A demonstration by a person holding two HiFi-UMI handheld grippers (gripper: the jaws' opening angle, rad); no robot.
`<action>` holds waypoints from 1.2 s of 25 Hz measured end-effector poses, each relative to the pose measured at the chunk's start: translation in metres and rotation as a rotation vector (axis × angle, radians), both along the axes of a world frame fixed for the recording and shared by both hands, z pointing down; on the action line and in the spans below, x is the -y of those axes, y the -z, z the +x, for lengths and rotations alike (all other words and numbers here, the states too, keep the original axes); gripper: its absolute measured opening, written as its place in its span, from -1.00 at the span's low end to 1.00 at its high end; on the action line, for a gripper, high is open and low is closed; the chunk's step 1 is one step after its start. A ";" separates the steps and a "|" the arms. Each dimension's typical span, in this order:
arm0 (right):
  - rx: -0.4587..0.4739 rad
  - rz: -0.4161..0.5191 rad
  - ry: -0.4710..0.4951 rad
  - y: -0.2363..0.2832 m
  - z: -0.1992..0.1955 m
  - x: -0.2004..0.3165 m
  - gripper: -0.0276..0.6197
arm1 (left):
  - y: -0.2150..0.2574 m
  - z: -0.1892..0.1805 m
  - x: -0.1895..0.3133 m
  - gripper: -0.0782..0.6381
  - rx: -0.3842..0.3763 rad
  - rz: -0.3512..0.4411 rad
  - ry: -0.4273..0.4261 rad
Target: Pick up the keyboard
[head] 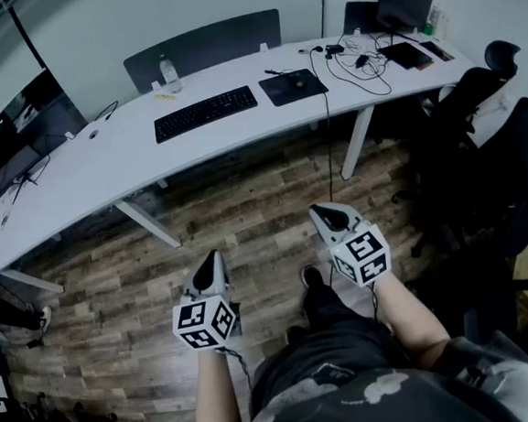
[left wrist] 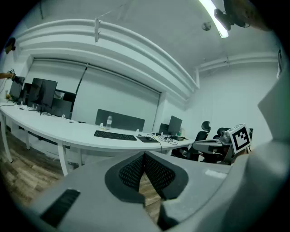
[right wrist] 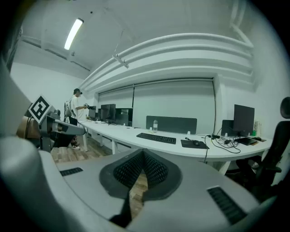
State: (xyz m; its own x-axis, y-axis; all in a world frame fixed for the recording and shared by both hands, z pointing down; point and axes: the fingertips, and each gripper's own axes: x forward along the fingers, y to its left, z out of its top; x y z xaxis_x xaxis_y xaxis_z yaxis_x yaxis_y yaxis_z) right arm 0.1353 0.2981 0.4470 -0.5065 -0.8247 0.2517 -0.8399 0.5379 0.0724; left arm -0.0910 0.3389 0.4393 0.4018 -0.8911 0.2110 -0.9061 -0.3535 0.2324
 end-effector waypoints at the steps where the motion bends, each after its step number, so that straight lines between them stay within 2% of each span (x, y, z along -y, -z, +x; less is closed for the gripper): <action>1: 0.003 0.000 0.001 0.000 0.002 0.002 -0.91 | -0.001 0.002 -0.001 -0.78 0.002 0.000 0.002; 11: 0.018 -0.012 -0.015 0.000 0.008 0.018 -0.91 | -0.015 -0.006 0.003 -0.78 0.001 -0.034 0.032; 18: 0.075 -0.060 -0.038 -0.020 0.019 0.032 -0.91 | -0.037 -0.002 0.014 -0.78 -0.015 -0.080 0.036; 21: 0.078 -0.069 -0.045 -0.025 0.020 0.052 -0.91 | -0.046 -0.002 0.030 -0.78 -0.016 -0.100 0.038; 25: 0.138 -0.098 -0.047 -0.041 0.024 0.090 -0.91 | -0.052 0.001 0.060 -0.78 -0.005 -0.113 0.046; 30: 0.168 -0.120 -0.030 -0.050 0.023 0.154 -0.91 | -0.060 -0.001 0.117 -0.78 0.014 -0.140 0.066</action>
State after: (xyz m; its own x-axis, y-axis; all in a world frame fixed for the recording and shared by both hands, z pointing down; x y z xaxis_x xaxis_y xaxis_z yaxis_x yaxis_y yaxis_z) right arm 0.1584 0.1439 0.4970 -0.5249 -0.8094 0.2634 -0.8508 0.5084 -0.1333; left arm -0.0922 0.2221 0.4996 0.3390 -0.8771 0.3402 -0.9300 -0.2577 0.2621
